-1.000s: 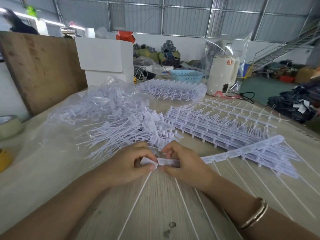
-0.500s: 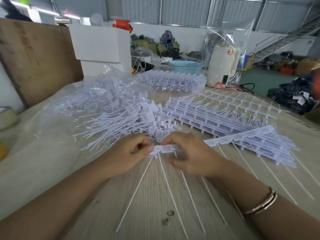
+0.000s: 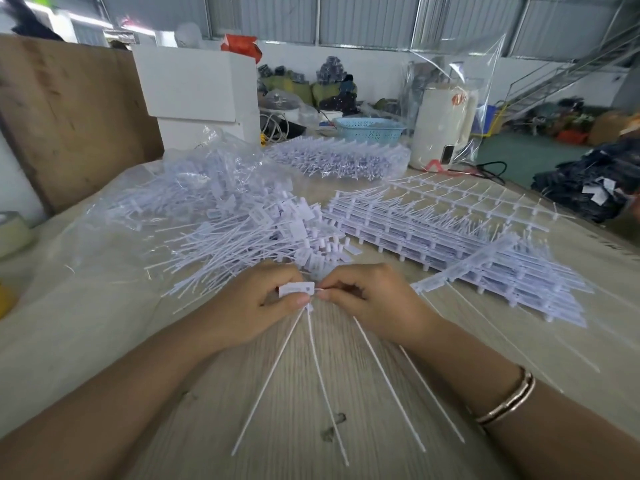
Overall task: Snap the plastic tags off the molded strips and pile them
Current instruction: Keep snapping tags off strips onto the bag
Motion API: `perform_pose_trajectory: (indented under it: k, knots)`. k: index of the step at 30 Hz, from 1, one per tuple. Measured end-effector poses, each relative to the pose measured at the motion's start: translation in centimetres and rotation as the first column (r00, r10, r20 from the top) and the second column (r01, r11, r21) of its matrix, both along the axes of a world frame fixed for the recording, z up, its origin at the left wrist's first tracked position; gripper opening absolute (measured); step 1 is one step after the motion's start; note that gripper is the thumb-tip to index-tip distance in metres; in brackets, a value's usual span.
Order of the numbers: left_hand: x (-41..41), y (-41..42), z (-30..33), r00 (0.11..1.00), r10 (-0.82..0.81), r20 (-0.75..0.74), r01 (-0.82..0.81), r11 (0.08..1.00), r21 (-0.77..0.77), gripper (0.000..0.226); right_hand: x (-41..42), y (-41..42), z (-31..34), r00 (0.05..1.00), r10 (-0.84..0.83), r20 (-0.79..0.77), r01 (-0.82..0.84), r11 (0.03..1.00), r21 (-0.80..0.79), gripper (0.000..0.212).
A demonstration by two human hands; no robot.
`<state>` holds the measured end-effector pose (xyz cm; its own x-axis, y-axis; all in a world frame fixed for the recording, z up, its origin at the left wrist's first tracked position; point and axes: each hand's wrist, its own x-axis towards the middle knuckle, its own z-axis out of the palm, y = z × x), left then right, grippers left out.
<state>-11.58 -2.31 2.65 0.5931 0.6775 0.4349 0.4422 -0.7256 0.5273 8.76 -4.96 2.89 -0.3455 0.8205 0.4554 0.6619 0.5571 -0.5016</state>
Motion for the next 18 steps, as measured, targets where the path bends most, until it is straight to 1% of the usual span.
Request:
perform_pose_trajectory:
  k: [2, 5, 6, 8, 9, 10, 11, 12, 13, 14, 15, 16, 18]
  knots:
    - [0.0, -0.1, 0.3, 0.999, -0.013, 0.053, 0.016, 0.998, -0.057, 0.015, -0.1, -0.1, 0.2, 0.993, 0.033, -0.112, -0.041, 0.997, -0.068, 0.010]
    - [0.0, -0.2, 0.6, 0.990, -0.045, 0.132, 0.069, 0.981, -0.182, 0.020, -0.7, -0.4, 0.4, 0.969, 0.056, -0.240, -0.098, 0.981, -0.166, 0.008]
    - [-0.3, -0.3, 0.7, 0.988, -0.066, 0.140, 0.094, 0.975, -0.201, 0.023, -0.7, -0.3, 0.5, 0.945, 0.029, -0.326, -0.098, 0.976, -0.196, 0.011]
    - [-0.9, -0.4, 0.6, 0.982, -0.097, 0.159, 0.132, 0.965, -0.226, 0.027, 0.0, -0.2, 1.2, 0.820, -0.055, -0.569, -0.105, 0.964, -0.244, 0.016]
    - [-1.1, -0.5, 0.5, 0.980, -0.090, 0.175, 0.130, 0.964, -0.230, 0.026, 0.6, -0.2, 1.5, 0.787, -0.074, -0.612, -0.098, 0.965, -0.242, 0.016]
    - [-1.2, -0.4, 0.6, 0.982, -0.074, 0.174, 0.110, 0.971, -0.211, 0.025, 1.2, -0.2, 1.6, 0.815, -0.073, -0.575, -0.069, 0.973, -0.221, 0.014]
    - [-1.2, -0.2, 0.6, 0.989, -0.051, 0.138, 0.072, 0.986, -0.154, 0.024, 1.4, -0.3, 1.6, 0.873, -0.063, -0.484, -0.039, 0.979, -0.199, 0.010]
    - [-1.1, 0.1, 0.6, 0.998, -0.023, 0.059, 0.027, 0.998, -0.059, 0.025, 1.2, -0.4, 1.3, 0.928, -0.046, -0.370, -0.022, 0.984, -0.178, 0.011]
    - [-0.9, 0.3, 0.5, 0.999, 0.001, -0.049, 0.001, 0.999, 0.045, 0.028, 0.9, -0.4, 1.0, 0.965, -0.031, -0.261, -0.011, 0.988, -0.156, 0.017]
    - [-0.7, 0.4, 0.3, 0.987, 0.024, -0.158, -0.004, 0.991, 0.130, 0.035, 0.4, -0.4, 0.7, 0.984, -0.011, -0.179, -0.012, 0.992, -0.127, 0.021]
    - [-0.6, 0.5, 0.1, 0.969, 0.051, -0.241, -0.005, 0.982, 0.186, 0.041, 0.0, -0.4, 0.5, 0.992, 0.010, -0.129, -0.024, 0.994, -0.107, 0.023]
    - [-0.6, 0.5, 0.0, 0.956, 0.083, -0.280, -0.020, 0.975, 0.221, 0.046, -0.5, -0.4, 0.3, 0.995, 0.025, -0.093, -0.033, 0.995, -0.090, 0.025]
    - [-0.7, 0.3, 0.0, 0.956, 0.147, -0.254, -0.077, 0.960, 0.268, 0.050, -0.9, -0.5, 0.1, 0.998, 0.017, -0.055, -0.020, 0.998, -0.057, 0.027]
